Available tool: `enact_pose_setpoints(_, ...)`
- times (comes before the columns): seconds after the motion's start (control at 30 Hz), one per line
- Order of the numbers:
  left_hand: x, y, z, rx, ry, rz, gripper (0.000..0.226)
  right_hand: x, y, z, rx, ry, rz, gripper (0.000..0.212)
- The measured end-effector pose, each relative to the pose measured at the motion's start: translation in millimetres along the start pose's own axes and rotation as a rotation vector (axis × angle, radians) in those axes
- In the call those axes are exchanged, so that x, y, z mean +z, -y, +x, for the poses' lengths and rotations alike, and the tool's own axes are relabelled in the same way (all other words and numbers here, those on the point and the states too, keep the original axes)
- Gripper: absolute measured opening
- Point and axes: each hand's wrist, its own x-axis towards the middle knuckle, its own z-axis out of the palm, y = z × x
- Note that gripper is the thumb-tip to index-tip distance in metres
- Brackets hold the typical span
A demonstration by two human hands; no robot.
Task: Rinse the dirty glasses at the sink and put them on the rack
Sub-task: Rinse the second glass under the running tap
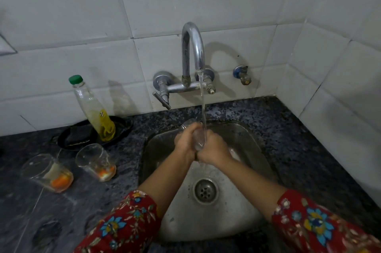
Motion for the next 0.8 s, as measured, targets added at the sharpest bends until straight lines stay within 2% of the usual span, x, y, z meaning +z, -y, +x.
enact_pose_setpoints(0.03,1,-3,3,0.02,-0.03,0.037,0.049,6,1,-3,-0.042,-0.109,-0.075,0.045)
enact_pose_setpoints(0.07,0,-6,6,0.009,-0.004,0.063,0.051,5,0,-4,-0.06,-0.109,-0.042,0.043)
enact_pose_setpoints(0.13,-7,-14,3,-0.054,0.21,0.072,0.04,-10,-2,-3,-0.038,0.134,0.264,0.028)
enact_pose_setpoints(0.2,-18,-13,-2,-0.036,0.485,-0.044,0.038,-26,-13,-5,0.003,0.517,0.562,0.008)
enact_pose_setpoints(0.27,-21,-8,-12,0.008,0.648,-0.086,0.045,-38,-29,-9,0.004,0.748,0.735,0.016)
enact_pose_setpoints(0.37,-15,0,-18,0.011,0.694,-0.058,0.046,-43,-49,-16,0.045,0.906,0.841,0.033)
enact_pose_setpoints(0.4,-11,1,-18,0.014,0.646,-0.018,0.039,-40,-50,-18,0.056,0.88,0.835,0.031)
enact_pose_setpoints(0.43,-6,2,-17,0.029,0.566,0.044,0.035,-35,-49,-19,0.057,0.783,0.802,0.026)
enact_pose_setpoints(0.5,3,1,-17,0.088,0.408,0.164,0.044,-26,-43,-19,0.023,0.494,0.73,0.021)
enact_pose_setpoints(0.53,4,0,-16,0.107,0.364,0.217,0.051,-23,-42,-19,0.006,0.425,0.741,0.022)
enact_pose_setpoints(0.6,1,-4,-18,0.123,0.425,0.247,0.05,-23,-41,-21,-0.003,0.525,0.842,0.023)
enact_pose_setpoints(0.67,-5,-9,-23,0.076,0.591,0.175,0.051,-29,-43,-26,0.005,0.664,0.947,0.026)
enact_pose_setpoints(0.73,-9,-8,-27,0.088,0.684,0.162,0.058,-29,-41,-28,-0.035,0.67,0.994,0.028)
enact_pose_setpoints(0.8,-12,0,-31,0.132,0.616,0.274,0.054,-24,-37,-29,-0.084,0.607,1.026,0.03)
